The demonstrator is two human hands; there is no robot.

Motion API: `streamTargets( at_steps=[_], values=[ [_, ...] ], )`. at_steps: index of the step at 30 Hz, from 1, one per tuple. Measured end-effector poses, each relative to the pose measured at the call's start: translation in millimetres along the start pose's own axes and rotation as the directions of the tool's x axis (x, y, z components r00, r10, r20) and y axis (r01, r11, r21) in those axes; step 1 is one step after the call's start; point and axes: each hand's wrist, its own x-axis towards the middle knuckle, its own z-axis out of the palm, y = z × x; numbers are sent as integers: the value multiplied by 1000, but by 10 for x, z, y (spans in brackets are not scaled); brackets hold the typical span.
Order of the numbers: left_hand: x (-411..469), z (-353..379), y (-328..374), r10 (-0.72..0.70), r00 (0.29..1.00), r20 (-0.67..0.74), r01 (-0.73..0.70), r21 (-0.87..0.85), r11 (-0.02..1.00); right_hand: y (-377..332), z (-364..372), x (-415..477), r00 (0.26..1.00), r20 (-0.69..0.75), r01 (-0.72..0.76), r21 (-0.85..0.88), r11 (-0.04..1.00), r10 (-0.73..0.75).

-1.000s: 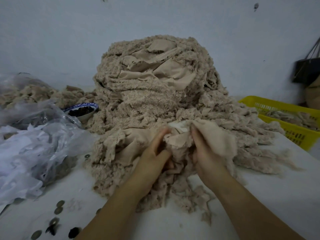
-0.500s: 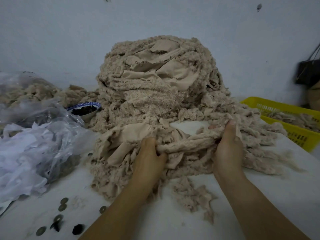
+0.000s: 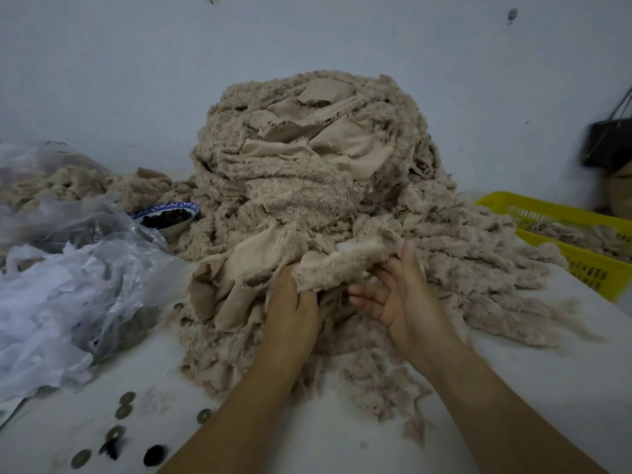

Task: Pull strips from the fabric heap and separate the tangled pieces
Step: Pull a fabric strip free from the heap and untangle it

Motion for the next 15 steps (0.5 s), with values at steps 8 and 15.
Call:
streamTargets(
  at_steps=[8, 15],
  values=[
    [-16, 73, -77, 240, 946, 217, -288, 228, 930, 149, 41, -67, 998, 53, 6, -460, 888, 21],
    [-43, 82, -4, 225, 924, 309, -338, 385, 859, 137, 11, -65, 985, -96, 46, -655, 755, -143]
  ],
)
